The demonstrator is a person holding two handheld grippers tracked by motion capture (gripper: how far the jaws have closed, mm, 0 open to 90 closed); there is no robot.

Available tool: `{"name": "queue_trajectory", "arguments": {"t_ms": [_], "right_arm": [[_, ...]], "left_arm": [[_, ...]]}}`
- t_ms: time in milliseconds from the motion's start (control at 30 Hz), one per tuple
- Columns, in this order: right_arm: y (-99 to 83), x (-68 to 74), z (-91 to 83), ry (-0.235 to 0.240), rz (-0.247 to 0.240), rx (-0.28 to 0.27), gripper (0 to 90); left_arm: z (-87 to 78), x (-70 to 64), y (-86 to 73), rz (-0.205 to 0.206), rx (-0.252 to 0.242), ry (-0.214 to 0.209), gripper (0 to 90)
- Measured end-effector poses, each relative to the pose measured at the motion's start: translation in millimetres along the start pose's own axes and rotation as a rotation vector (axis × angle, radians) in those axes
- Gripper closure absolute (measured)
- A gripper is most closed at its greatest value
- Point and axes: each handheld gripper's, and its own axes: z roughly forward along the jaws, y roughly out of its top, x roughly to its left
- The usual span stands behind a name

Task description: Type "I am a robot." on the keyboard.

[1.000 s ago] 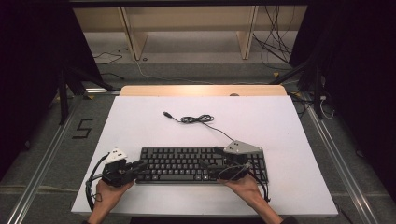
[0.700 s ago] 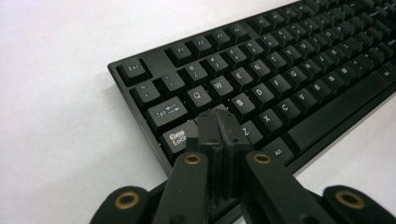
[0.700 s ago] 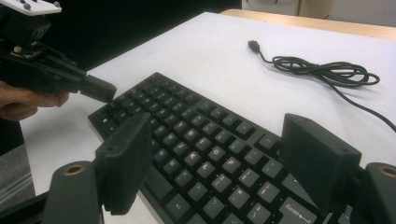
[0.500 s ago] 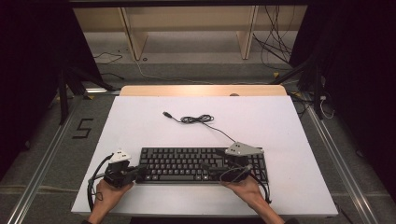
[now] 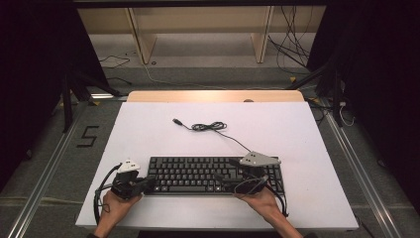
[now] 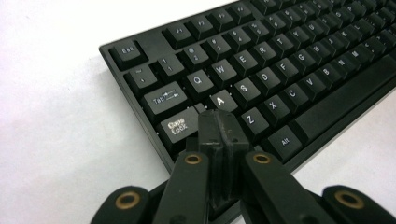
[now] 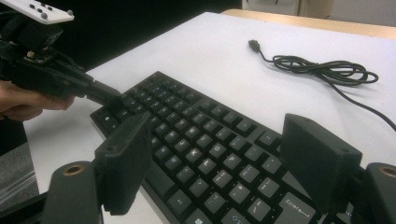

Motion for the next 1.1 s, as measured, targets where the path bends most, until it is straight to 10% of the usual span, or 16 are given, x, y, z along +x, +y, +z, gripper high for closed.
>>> {"name": "queue_trajectory", "arguments": {"t_ms": [533,1100], "right_arm": [[-0.1,0.8,-0.2,0.003,0.001,-0.001,26.4],[-0.2,2.2,-0.6,0.006,0.001,-0.009,25.9]], "left_arm": [[-3.1,-3.9,3.1,0.011,-0.027,0.007,87.0],[-15.4,-10.7,10.2,-0.015,-0.196,-0.046,50.6]]}}
